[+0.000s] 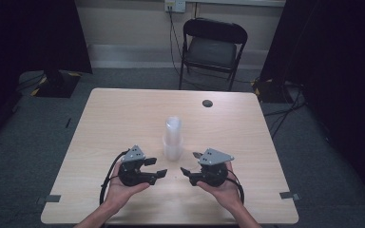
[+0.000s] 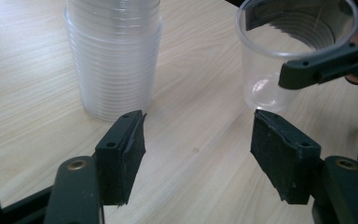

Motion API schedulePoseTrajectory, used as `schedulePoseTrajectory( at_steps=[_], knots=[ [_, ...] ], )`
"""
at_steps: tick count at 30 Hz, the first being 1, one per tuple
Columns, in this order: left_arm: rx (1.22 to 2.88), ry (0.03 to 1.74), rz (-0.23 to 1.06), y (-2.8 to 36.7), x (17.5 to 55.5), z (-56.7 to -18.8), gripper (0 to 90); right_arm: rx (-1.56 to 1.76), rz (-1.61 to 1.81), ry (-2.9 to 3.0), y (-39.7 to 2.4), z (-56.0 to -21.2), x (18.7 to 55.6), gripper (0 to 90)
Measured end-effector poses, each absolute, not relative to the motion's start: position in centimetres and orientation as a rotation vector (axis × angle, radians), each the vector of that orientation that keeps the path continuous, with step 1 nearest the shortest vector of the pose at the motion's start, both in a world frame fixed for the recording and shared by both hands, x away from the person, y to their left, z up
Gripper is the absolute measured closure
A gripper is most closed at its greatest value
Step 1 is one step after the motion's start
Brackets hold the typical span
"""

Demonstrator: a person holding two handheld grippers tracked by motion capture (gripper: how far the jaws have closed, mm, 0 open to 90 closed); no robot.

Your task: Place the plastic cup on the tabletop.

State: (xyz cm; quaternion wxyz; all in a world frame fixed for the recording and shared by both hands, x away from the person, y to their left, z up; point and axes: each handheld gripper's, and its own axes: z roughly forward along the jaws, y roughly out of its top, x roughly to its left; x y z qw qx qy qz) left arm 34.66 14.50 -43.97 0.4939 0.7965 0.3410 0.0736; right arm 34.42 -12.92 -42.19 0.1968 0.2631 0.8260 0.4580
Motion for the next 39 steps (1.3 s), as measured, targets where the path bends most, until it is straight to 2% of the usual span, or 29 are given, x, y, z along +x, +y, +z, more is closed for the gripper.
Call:
schedulePoseTrajectory(
  at_steps=[8, 19, 27, 39],
  knots=[
    [1.933, 0.844, 0.213, 14.3, 34.5, -43.8, 31.6, 0.829, 1.317, 2.257, -14.4, -41.2, 35.1, 31.0],
    [1.991, 0.865, 0.251, 14.1, 34.6, -43.6, 31.1, 0.932, 1.376, 2.176, -15.5, -40.2, 38.1, 30.9],
    [1.958, 0.886, 0.300, 16.2, 34.3, -43.2, 31.0, 0.988, 1.392, 2.130, -16.2, -39.9, 40.3, 31.0],
    [1.958, 0.895, 0.331, 17.2, 33.7, -44.0, 26.0, 1.088, 1.380, 2.050, -16.4, -41.4, 43.1, 30.9]
  ],
)
